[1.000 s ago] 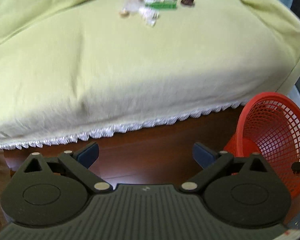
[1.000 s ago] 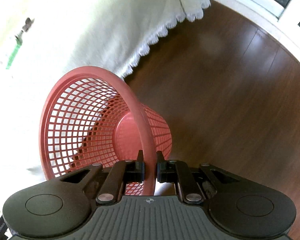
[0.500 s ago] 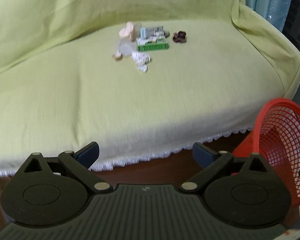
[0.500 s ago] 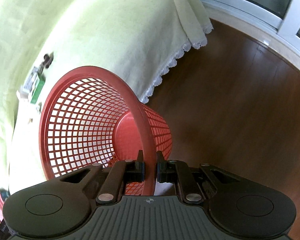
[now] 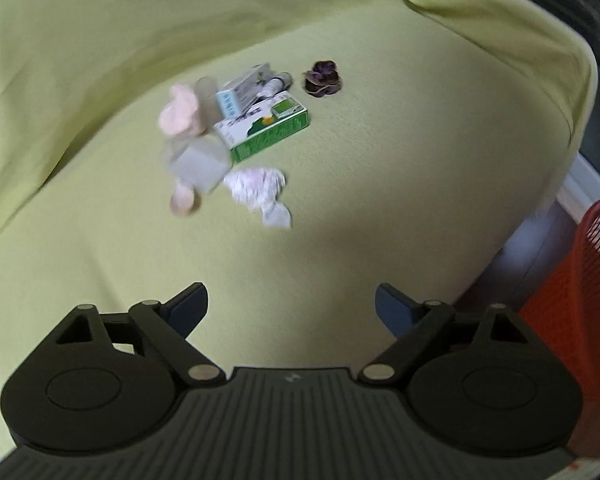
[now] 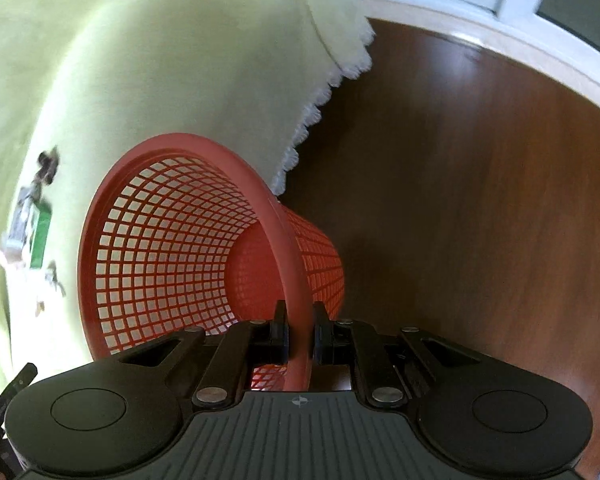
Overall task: Organize objects
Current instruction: 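Grasp the crumpled white tissue with the left tool while the right tool holds the basket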
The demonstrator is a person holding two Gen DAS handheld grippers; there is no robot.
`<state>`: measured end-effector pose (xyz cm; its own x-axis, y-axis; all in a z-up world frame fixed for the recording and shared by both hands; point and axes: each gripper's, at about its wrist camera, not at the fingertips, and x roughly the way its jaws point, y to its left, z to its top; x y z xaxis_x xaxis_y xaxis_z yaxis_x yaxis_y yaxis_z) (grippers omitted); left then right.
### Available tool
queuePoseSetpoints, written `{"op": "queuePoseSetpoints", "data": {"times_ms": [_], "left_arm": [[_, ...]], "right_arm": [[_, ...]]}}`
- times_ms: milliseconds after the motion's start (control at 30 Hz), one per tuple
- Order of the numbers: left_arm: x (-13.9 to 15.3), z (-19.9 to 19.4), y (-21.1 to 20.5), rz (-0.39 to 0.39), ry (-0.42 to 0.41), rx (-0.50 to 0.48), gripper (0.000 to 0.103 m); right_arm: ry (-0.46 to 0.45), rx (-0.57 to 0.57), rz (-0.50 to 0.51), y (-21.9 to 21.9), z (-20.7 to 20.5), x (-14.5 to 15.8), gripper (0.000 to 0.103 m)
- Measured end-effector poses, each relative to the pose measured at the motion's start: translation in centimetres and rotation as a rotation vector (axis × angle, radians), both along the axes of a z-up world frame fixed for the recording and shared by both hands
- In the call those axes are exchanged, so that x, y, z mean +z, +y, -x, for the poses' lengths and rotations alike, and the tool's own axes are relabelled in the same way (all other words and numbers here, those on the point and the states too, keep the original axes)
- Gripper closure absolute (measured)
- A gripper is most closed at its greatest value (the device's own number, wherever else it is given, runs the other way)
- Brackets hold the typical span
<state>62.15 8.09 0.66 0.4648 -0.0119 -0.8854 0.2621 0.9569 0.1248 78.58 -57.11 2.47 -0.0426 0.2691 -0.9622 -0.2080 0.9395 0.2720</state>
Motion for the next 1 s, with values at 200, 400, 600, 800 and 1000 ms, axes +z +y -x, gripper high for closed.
{"op": "queuePoseSetpoints", "data": {"times_ms": [200, 400, 600, 800, 1000], "left_arm": [[-3.2, -6.4, 1.3, -0.036, 0.044, -0.187, 0.028], [-6.4, -10.4, 1.6, -0.072, 0.047, -0.308, 0.028], [-9.4, -13.3, 1.3, -0.104, 0.080, -0.383, 0.028], [-11.4, -14.6, 0.7, -0.140, 0.120, -0.438, 0.054], [-9.9, -14.3, 0.6, -0.112, 0.122, -0.412, 0.071]], "right_arm": [[-0.017, -0.152, 0.028, 1.8, 1.6, 0.0, 0.096], [-0.034, -0.237, 0.038, 2.3, 2.8, -0.1, 0.096], [-0.035, -0.279, 0.065, 2.3, 3.6, -0.6, 0.096], [-0.036, -0.290, 0.068, 2.0, 3.7, -0.6, 0.096], [-0.028, -0.279, 0.048, 1.8, 3.9, 0.1, 0.096]]}}
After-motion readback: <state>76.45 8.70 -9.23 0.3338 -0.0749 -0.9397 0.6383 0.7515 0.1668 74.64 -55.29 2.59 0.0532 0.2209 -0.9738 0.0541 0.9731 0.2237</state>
